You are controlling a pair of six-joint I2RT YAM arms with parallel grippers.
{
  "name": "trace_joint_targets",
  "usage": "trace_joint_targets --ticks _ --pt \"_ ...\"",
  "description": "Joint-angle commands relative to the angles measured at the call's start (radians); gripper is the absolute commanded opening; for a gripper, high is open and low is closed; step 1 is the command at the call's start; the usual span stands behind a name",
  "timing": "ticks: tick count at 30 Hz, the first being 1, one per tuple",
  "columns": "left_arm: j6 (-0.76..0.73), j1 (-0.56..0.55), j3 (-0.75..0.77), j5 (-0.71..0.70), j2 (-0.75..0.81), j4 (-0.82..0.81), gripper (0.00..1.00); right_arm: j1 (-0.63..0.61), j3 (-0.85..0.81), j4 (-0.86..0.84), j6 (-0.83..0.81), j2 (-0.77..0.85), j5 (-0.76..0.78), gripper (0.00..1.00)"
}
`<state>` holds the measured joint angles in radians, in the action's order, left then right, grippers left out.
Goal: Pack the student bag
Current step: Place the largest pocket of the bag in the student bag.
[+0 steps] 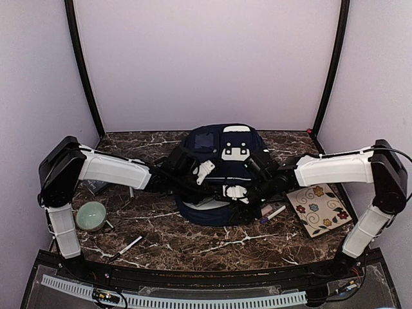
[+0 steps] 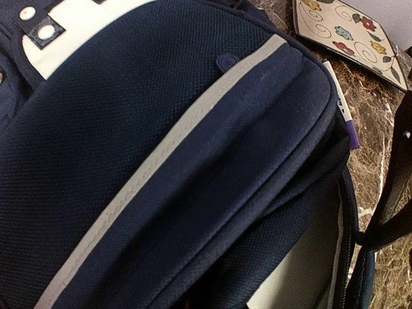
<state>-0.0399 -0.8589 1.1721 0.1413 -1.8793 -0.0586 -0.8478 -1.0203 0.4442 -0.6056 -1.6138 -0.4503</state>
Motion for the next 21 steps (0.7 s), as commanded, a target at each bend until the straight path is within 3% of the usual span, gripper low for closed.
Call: trace_joint_targets --ticks 1,4,9,15,19,21 --pt "0.02 0.043 0.022 -0.006 -0.07 -0.099 0.04 0.003 0.03 -0.085 0.057 -0.077 0.106 0.45" --pt "0.032 0.059 0.085 0.0 -0.11 -0.104 0.07 0.013 0.021 -0.135 0.115 -0.125 0.259 0.4" --pt "-0.007 0.067 0.131 -0.015 -0.088 -0.032 0.35 0.029 0.04 -0.198 0.138 -0.12 0.377 0.4" --pt "-0.036 0.071 0.085 0.053 0.176 0.107 0.5 0.047 0.036 -0.171 0.126 -0.111 0.348 0.41" --pt "-0.05 0.109 0.064 -0.019 0.327 0.225 0.65 0.048 0.037 -0.135 0.087 -0.065 0.22 0.45" --pt "-0.019 0.152 0.044 -0.119 0.382 0.265 0.77 0.048 0.032 -0.115 0.081 -0.051 0.177 0.47"
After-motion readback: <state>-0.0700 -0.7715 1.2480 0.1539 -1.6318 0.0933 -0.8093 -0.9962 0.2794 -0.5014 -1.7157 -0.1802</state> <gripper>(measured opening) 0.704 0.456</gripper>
